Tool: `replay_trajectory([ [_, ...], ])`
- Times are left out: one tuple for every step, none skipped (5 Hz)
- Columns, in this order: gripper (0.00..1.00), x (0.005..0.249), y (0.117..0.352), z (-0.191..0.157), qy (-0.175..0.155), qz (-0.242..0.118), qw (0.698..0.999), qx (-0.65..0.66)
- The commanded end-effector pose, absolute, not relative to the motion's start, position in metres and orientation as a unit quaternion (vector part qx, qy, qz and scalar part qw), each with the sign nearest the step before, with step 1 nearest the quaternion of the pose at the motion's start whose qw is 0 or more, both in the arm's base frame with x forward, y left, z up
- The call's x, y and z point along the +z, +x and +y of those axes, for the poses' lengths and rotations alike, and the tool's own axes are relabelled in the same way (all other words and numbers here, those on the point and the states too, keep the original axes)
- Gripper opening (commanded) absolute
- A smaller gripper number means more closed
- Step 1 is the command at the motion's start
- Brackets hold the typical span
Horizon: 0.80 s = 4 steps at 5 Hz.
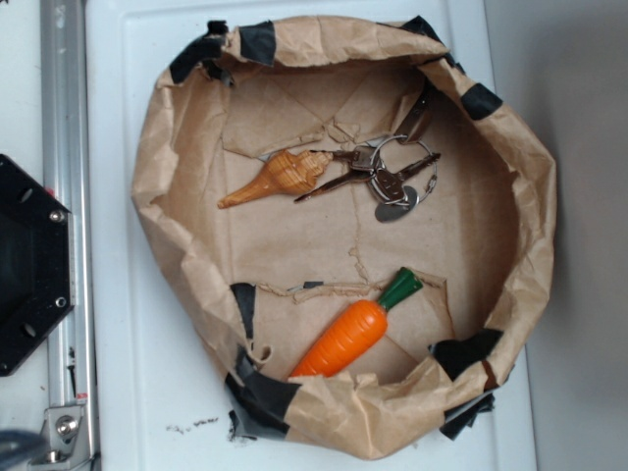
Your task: Grab the carrot.
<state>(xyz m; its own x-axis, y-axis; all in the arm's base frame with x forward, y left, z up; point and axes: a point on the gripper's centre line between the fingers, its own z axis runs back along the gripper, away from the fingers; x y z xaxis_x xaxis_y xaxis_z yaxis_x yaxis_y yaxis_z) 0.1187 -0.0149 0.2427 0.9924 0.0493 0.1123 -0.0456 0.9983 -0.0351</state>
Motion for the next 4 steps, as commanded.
replay_trajectory([
  [1.00,0.243,0.119,-0.015,-0.016,-0.057,0.998,0.024],
  [1.00,0.219,0.165,0.010,0.027,-0.095,0.990,0.104],
  [1.00,0.213,0.200,0.017,-0.030,-0.113,0.979,0.166],
  [1.00,0.192,0.224,0.005,-0.071,-0.115,0.970,0.203],
])
